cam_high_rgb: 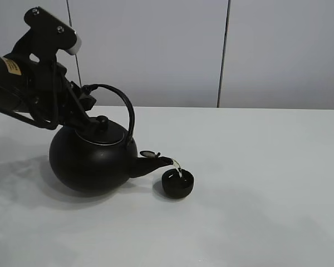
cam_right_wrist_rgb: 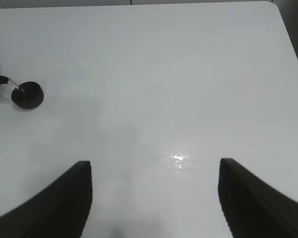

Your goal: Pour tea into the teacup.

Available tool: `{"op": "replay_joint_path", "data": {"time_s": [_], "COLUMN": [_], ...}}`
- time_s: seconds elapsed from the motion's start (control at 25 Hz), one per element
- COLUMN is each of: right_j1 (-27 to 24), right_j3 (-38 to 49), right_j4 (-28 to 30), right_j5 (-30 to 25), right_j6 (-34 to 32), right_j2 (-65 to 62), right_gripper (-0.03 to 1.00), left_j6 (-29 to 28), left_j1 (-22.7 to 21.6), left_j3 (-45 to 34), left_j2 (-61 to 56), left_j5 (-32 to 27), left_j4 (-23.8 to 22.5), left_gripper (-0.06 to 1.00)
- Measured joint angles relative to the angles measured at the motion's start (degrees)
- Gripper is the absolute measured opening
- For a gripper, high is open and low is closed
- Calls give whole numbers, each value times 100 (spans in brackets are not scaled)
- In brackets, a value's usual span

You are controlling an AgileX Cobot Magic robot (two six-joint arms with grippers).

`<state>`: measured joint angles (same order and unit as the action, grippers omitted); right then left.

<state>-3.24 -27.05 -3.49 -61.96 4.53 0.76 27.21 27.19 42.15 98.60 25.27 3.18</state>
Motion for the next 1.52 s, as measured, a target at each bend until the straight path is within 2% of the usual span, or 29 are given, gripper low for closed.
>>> {"op": "replay_joint_path", "data": {"time_s": [0.28, 0.48, 0.72, 0.92, 1.2, 1.36, 1.52], "right_j1": [0, 0, 0, 0, 0, 0, 0], "right_j3": [0, 0, 0, 0, 0, 0, 0], "right_j4": [0, 0, 0, 0, 0, 0, 0], "right_j5": [0, 0, 0, 0, 0, 1, 1], "right_j6": [0, 0, 0, 0, 0, 0, 0], "right_j2": [0, 0, 0, 0, 0, 0, 0], "right_gripper": [49, 49, 49, 49, 49, 49, 49], "left_j6": [-115, -1032, -1823, -2349, -2662, -2836, -2909], "left_j1": [0, 0, -98, -514, -1423, -1800, -2068], "left_j3": [0, 0, -33, -507, -1497, -1922, -2108], "left_j2": [0, 0, 0, -228, -732, -732, -737], "left_j5": [-2, 47, 343, 951, 1725, 2201, 2487], "left_j4": [0, 0, -126, -440, -1130, -1476, -1610], "left_gripper": [11, 11, 11, 11, 11, 11, 11]}}
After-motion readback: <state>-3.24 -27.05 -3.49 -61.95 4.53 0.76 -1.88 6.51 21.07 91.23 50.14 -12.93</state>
